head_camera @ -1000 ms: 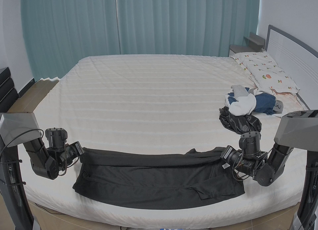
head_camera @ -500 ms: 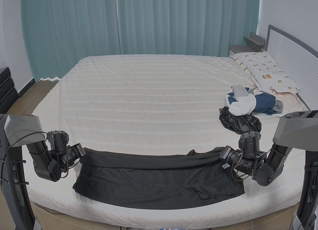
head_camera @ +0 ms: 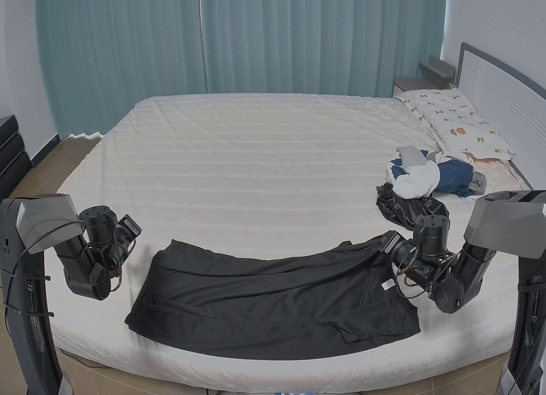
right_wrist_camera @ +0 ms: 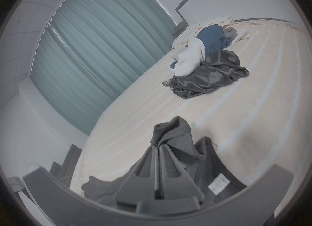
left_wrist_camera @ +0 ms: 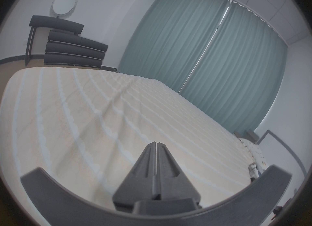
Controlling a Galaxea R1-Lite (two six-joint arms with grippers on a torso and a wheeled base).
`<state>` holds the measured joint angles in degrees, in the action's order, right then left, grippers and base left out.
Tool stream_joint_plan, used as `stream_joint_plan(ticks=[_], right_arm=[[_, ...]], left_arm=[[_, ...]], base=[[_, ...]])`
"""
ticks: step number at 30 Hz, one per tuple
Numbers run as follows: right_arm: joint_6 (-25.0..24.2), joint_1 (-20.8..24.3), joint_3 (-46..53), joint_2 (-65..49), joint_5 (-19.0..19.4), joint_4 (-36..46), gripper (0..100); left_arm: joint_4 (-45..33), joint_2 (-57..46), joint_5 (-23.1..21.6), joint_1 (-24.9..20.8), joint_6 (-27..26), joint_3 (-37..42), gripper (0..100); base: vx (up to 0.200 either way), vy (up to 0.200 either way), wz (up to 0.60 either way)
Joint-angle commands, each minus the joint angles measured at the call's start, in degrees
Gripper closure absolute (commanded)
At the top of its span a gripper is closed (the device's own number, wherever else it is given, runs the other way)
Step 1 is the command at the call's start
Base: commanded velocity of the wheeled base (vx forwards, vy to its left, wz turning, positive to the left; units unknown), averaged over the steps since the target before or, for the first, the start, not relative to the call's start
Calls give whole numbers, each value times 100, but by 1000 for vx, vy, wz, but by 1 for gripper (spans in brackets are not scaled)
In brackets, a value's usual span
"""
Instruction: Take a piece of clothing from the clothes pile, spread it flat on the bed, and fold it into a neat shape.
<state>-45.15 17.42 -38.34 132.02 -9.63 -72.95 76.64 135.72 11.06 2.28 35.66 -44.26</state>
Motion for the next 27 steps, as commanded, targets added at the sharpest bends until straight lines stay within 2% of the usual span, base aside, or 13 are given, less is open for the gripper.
stream_joint_plan(ticks=[1,2,3,6,13,16,17,19,20,22,24,25,27], right_arm=[[182,-2,406,69,49,-88,100],[191,-2,433,60,58,-88,100],[235,-2,564,43,84,-106,100],[261,16,687,51,128,-255,100],[279,-2,696,104,198,-316,100],[270,-11,705,131,321,-316,100],[270,-19,705,131,321,-316,100],[270,-2,705,113,321,-316,100],[270,-2,705,113,330,-316,100],[279,25,731,113,330,-308,100],[279,25,723,122,339,-308,100],[279,25,723,148,339,-308,100],[279,25,723,157,348,-308,100]], left_arm=[[281,122,-183,80,-375,410,100],[307,130,-227,88,-428,463,100],[510,122,-570,124,-692,805,100],[721,113,-1062,106,-920,1174,100],[492,130,-1123,-131,-850,463,100],[-791,122,-1123,-237,-841,-495,100],[-844,122,-1123,-237,-841,-531,100],[-1582,130,-1141,-246,-832,-1163,100],[-1617,130,-1141,-246,-832,-1190,0],[-1986,236,-1246,-237,-806,-1673,0],[-2030,306,-1281,-237,-815,-1787,0],[-2285,579,-1457,-246,-850,-2288,0],[-2707,702,-1572,-246,-885,-2640,0]], base=[[0,0,0],[0,0,0],[0,0,0],[0,0,0],[0,0,0],[0,0,0],[0,0,0],[0,0,0],[0,0,0],[0,0,0],[0,0,0],[0,0,0],[0,0,0]])
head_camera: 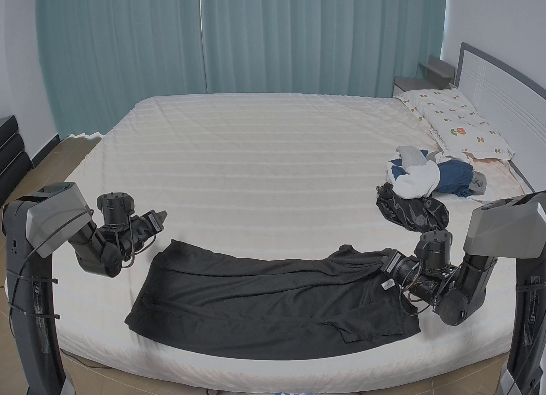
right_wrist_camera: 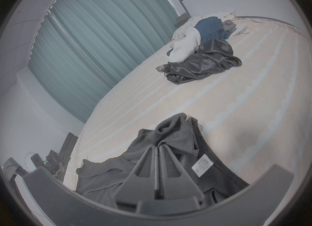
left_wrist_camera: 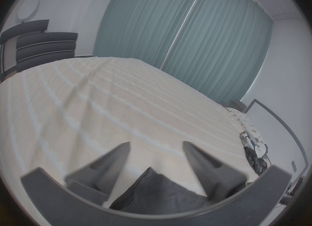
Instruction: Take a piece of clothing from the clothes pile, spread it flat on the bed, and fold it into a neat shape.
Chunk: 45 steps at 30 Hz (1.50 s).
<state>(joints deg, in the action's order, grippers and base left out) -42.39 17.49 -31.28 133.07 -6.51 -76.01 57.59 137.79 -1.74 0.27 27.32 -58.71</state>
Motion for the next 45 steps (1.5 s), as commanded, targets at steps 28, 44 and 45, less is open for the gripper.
stream_joint_plan(ticks=[28,44,45], right_arm=[[-6,26,78,96,168,-19,100],[-15,17,70,87,159,-19,100],[-6,17,70,87,168,-19,100]], left_arm=[[-2217,934,-880,-282,-1053,-1846,0],[-2173,881,-722,-229,-1150,-1749,100],[-2155,864,-678,-203,-1132,-1749,100]], base=[[0,0,0],[0,0,0],[0,0,0]])
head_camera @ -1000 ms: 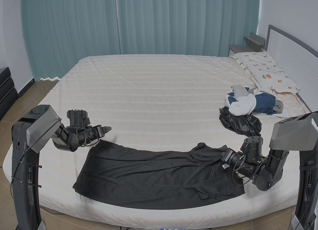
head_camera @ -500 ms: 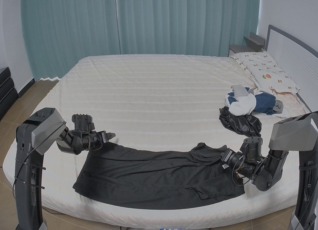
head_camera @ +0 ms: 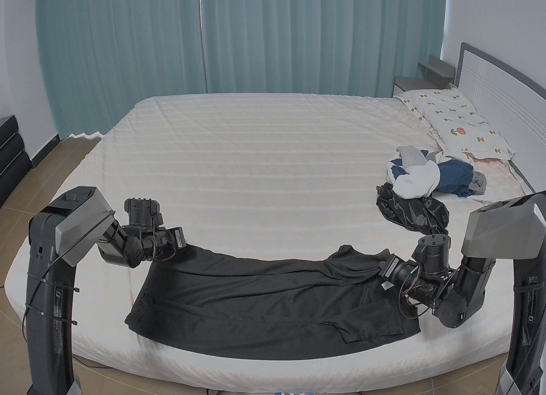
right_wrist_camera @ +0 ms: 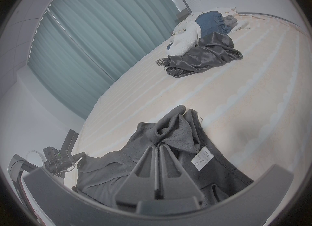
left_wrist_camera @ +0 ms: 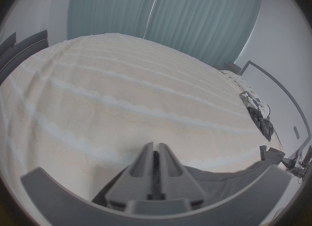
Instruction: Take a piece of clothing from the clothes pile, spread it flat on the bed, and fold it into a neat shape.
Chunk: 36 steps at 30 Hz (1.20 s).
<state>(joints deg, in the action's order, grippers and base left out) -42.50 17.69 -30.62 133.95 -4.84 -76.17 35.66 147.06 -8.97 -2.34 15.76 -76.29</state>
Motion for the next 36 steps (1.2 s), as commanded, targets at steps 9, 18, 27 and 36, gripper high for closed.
stream_joint_plan(ticks=[9,18,27,36], right_arm=[[5,-2,-102,-27,-8,-3,100],[22,-46,-673,8,-17,-39,100],[242,-73,-1288,210,-79,-153,100],[620,-90,-647,131,1,-364,100]], left_arm=[[635,-467,256,243,67,501,100],[1523,-784,449,357,313,1081,100],[2789,-810,950,586,981,1529,100],[4116,-792,783,761,929,3041,100]], base=[[0,0,0],[0,0,0],[0,0,0],[0,0,0]])
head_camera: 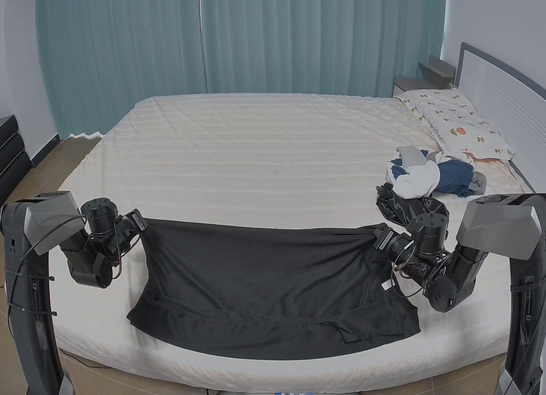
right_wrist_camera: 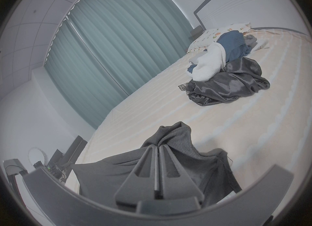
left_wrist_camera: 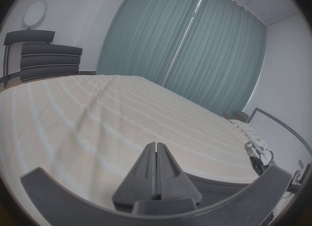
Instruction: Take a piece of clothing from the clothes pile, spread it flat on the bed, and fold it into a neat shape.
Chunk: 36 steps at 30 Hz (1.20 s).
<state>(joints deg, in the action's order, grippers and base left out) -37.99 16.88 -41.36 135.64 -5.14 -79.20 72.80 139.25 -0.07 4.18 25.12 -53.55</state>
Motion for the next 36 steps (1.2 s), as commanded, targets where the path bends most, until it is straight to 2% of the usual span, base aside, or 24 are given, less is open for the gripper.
stream_joint_plan(ticks=[1,3,13,14,16,18,21,27,32,33,35,36], right_arm=[[204,-1,498,-56,49,-60,100],[257,17,691,-91,110,-69,100],[635,69,1790,103,391,-649,100],[635,69,1790,103,391,-649,100],[722,78,2088,226,506,-878,100],[766,78,2141,270,506,-930,100],[995,78,2335,507,514,-1027,100],[1030,192,2440,656,514,-1036,100],[1039,210,2414,656,506,-1036,100],[1039,210,2422,656,506,-1036,100],[1030,219,2431,639,497,-1036,100],[1030,219,2440,612,488,-1036,0]], left_arm=[[454,-30,-160,118,-16,864,100],[586,-65,-309,153,-95,1137,100],[1166,-83,-1083,232,-1264,2613,100],[1166,-83,-1083,232,-1264,2613,100],[1298,-12,-1135,232,-1730,2965,100],[1298,23,-1135,232,-1853,3026,100],[1298,164,-1135,250,-2337,3351,100],[1307,383,-1091,250,-2618,3536,100],[1307,480,-1074,250,-2644,3554,100],[1307,489,-1065,250,-2644,3554,0],[1307,480,-1039,250,-2618,3545,0],[1307,471,-1030,250,-2592,3545,0]], base=[[0,0,0],[0,0,0],[0,0,0],[0,0,0],[0,0,0],[0,0,0],[0,0,0],[0,0,0],[0,0,0],[0,0,0],[0,0,0],[0,0,0]])
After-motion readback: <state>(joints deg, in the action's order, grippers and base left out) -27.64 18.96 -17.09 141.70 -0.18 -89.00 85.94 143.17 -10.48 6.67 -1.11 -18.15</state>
